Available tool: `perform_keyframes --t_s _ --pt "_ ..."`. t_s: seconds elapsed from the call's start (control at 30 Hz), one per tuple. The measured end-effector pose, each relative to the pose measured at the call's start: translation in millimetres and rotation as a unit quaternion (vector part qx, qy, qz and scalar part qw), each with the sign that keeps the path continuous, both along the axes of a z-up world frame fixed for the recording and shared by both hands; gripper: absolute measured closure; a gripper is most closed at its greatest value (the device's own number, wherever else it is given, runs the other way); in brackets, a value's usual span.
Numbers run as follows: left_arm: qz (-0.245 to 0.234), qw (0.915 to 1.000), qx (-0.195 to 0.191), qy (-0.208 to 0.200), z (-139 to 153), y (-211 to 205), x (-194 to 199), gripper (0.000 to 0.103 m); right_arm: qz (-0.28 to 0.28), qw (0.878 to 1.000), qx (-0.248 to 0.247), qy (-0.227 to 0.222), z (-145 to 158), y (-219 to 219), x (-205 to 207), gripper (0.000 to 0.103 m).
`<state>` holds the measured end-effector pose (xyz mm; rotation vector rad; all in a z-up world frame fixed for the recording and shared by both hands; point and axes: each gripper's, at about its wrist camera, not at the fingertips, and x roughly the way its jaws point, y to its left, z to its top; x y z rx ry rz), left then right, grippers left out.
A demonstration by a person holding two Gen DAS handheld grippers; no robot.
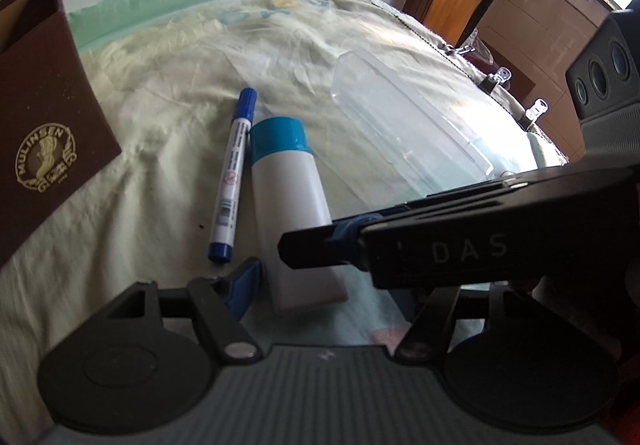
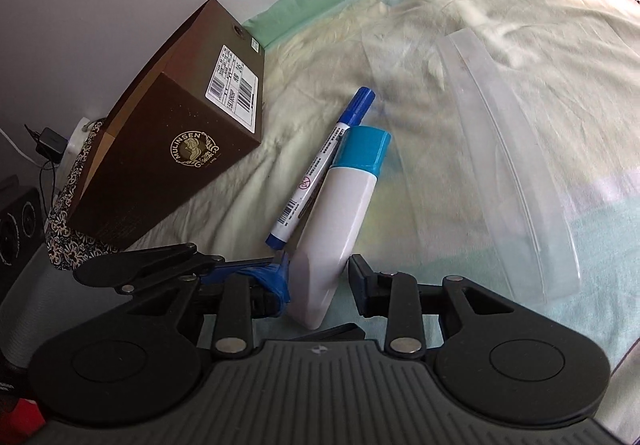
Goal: Organize rigid objects
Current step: 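Close the left gripper on the white bottle with the blue cap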
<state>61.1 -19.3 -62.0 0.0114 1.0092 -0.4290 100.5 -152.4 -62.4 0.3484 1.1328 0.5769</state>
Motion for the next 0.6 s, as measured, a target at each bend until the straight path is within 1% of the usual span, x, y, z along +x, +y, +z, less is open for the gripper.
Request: perform_keyframes --t_s 0.1,0.2,0.27,0.37,0.47,0.6 --pt "-0.002 0.9999 0.012 -0.010 -1.0 -4.3 11.8 0.036 -0.018 1.000 0.009 0.009 -2.2 -1.5 9.5 0.088" --pt "-0.002 0.9997 0.014 -0.018 -2.2 -4.7 24.4 0.036 -0.027 1.000 0.013 0.010 -3.8 -0.3 16.6 0.087" --pt "-0.003 0.9993 0.024 -0.029 -3.1 -6.2 28.7 0.036 -0.028 1.000 0.007 0.001 -2.8 2.5 20.0 0.087" --pt "0.001 0.9991 0.023 -0.036 -4.3 -3.1 28.9 0.041 -0.018 1.000 -0.008 -0.010 -0.6 9.0 24.1 0.088" --pt "0.007 0.9990 0.022 -0.037 -3.7 0.6 27.2 0.050 -0.014 1.000 -0.013 -0.014 -0.3 10.7 25.8 0.088" --pt "0.008 0.9993 0.018 -0.031 -1.5 2.9 21.5 0.057 -0.010 1.000 -0.012 -0.002 0.9 9.1 24.8 0.089"
